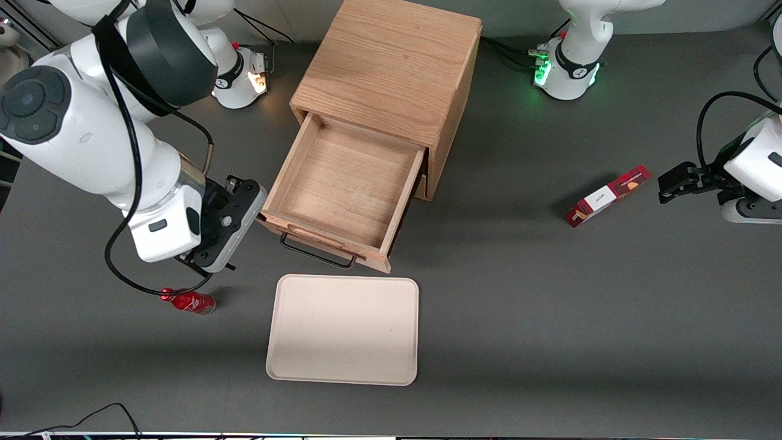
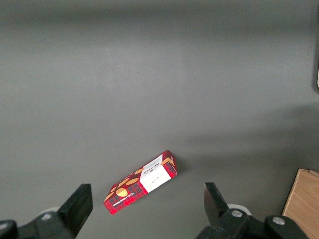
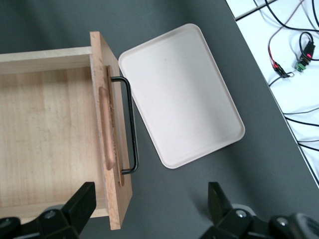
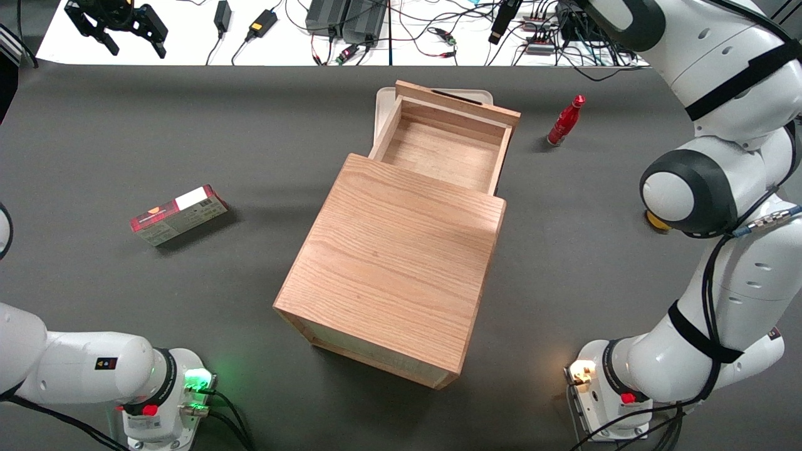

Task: Close top drawer
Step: 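Move the right gripper toward the open drawer's black handle, then position the right gripper against the drawer front beside the handle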

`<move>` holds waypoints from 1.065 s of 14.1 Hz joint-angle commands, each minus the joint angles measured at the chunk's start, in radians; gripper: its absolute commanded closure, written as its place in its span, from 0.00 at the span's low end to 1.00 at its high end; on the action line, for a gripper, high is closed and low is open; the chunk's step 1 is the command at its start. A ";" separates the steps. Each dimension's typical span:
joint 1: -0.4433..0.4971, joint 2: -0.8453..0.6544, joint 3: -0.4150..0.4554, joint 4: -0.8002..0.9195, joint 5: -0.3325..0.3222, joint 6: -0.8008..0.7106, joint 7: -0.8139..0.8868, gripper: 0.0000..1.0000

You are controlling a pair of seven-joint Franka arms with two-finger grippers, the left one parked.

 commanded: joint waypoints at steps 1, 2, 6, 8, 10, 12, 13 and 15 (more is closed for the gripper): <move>-0.017 0.034 0.002 0.006 0.097 -0.004 -0.032 0.00; -0.034 0.057 0.002 0.007 0.126 -0.002 -0.032 0.00; -0.054 0.135 -0.001 0.006 0.246 -0.002 -0.034 0.00; -0.057 0.175 -0.003 0.006 0.277 0.007 -0.034 0.00; -0.057 0.208 -0.003 0.006 0.280 0.039 -0.046 0.00; -0.053 0.239 -0.003 0.006 0.280 0.048 -0.041 0.00; -0.054 0.250 -0.003 0.006 0.280 0.051 -0.041 0.00; -0.045 0.267 -0.003 0.006 0.272 0.051 -0.037 0.00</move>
